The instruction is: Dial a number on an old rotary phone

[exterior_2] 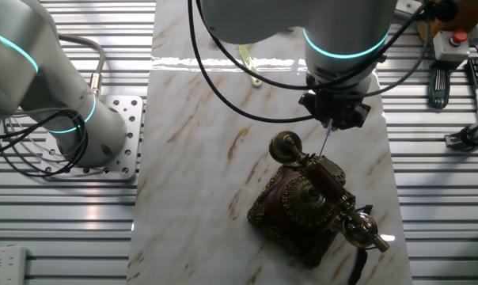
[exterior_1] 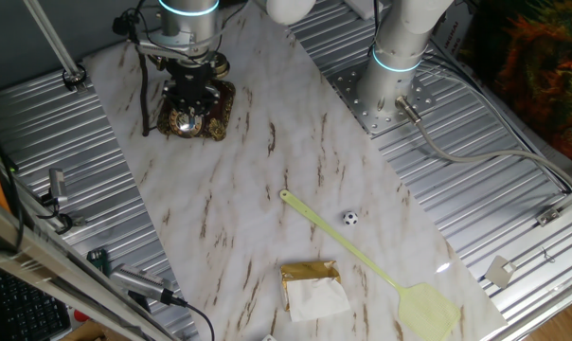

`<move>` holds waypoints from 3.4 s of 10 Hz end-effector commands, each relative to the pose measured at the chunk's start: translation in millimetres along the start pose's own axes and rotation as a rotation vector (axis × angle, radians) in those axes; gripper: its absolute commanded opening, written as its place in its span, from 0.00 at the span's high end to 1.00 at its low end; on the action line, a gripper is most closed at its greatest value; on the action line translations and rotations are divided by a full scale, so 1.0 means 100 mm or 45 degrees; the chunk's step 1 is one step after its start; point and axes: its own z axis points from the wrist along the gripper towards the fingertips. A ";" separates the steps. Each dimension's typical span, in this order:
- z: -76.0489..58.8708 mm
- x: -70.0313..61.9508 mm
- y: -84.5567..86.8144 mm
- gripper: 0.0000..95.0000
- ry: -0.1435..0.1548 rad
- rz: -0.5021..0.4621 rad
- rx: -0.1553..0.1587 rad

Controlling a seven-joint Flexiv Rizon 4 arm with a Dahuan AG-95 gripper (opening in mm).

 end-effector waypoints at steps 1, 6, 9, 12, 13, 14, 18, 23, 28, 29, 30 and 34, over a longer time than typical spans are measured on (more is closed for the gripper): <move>0.00 0.00 0.00 1.00 -0.003 0.014 0.004; 0.00 -0.01 0.00 1.00 -0.013 0.067 0.025; 0.01 -0.02 0.00 1.00 -0.020 0.090 0.055; 0.02 -0.03 0.00 1.00 -0.019 0.108 0.077; 0.02 -0.03 0.00 1.00 -0.019 0.112 0.086; 0.02 -0.02 0.00 1.00 -0.020 0.119 0.091; 0.03 -0.01 0.01 1.00 -0.030 0.148 0.114; 0.05 -0.04 0.01 1.00 -0.040 0.184 0.143; 0.07 -0.07 0.01 1.00 -0.047 0.209 0.158; 0.07 -0.07 0.01 1.00 -0.050 0.215 0.162; 0.07 -0.08 0.01 1.00 -0.054 0.220 0.166; 0.08 -0.07 0.01 1.00 -0.073 0.231 0.190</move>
